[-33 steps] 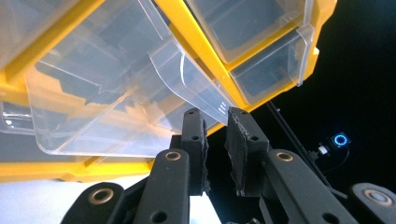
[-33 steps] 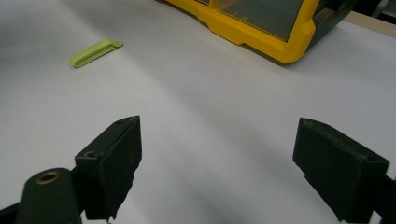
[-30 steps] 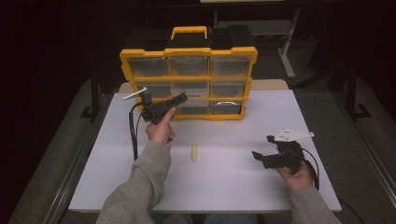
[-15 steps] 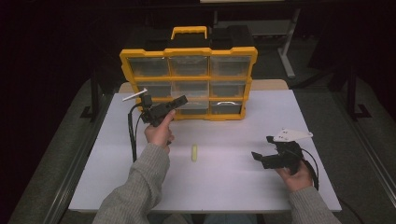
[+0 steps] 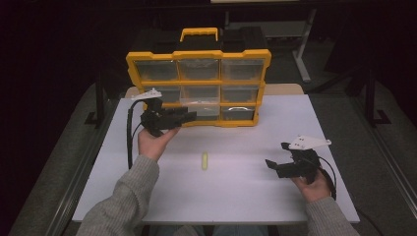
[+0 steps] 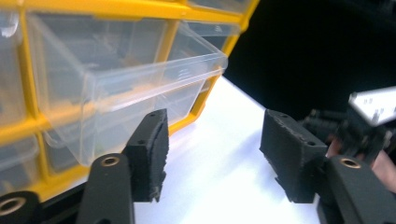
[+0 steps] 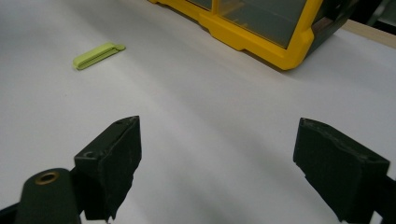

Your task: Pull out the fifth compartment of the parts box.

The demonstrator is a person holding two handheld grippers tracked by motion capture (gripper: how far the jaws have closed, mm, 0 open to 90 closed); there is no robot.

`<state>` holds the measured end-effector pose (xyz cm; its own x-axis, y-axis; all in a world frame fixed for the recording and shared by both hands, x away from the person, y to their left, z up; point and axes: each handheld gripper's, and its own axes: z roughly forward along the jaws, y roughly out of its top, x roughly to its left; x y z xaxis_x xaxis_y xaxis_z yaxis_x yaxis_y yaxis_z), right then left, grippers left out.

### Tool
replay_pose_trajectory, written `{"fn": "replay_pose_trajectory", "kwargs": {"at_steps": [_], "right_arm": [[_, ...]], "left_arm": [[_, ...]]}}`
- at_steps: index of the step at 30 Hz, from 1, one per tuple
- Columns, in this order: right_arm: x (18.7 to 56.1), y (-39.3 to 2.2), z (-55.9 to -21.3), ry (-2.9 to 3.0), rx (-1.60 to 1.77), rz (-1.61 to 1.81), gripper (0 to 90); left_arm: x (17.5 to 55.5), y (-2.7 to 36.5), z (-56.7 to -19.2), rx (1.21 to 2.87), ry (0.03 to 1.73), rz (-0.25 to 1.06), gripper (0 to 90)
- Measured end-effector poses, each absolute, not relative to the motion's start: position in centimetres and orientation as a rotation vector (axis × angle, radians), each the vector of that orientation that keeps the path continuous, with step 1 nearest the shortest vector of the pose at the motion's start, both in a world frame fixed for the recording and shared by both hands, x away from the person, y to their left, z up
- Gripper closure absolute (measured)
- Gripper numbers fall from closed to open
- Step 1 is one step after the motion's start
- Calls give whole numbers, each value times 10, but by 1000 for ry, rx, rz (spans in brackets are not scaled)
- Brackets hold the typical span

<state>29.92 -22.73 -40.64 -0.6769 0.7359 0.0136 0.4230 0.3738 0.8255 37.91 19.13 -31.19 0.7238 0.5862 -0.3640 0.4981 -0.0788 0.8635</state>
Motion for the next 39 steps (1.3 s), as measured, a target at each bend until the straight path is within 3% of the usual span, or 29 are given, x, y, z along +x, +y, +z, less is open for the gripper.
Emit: {"fn": "replay_pose_trajectory", "kwargs": {"at_steps": [6, 15, 28, 39], "right_arm": [[299, -226, -405, 2295, 988, 1207, 144], [301, -228, -407, 2312, 988, 1216, 145], [302, -230, -407, 2314, 983, 1233, 148], [304, -231, -410, 2331, 986, 1234, 148]], "left_arm": [[376, 186, -284, 1888, 672, 182, 370], [395, 165, -249, 2189, 387, 317, 384], [435, 157, -243, 2323, 331, 285, 458], [456, 146, -264, 2373, 326, 218, 509]]}}
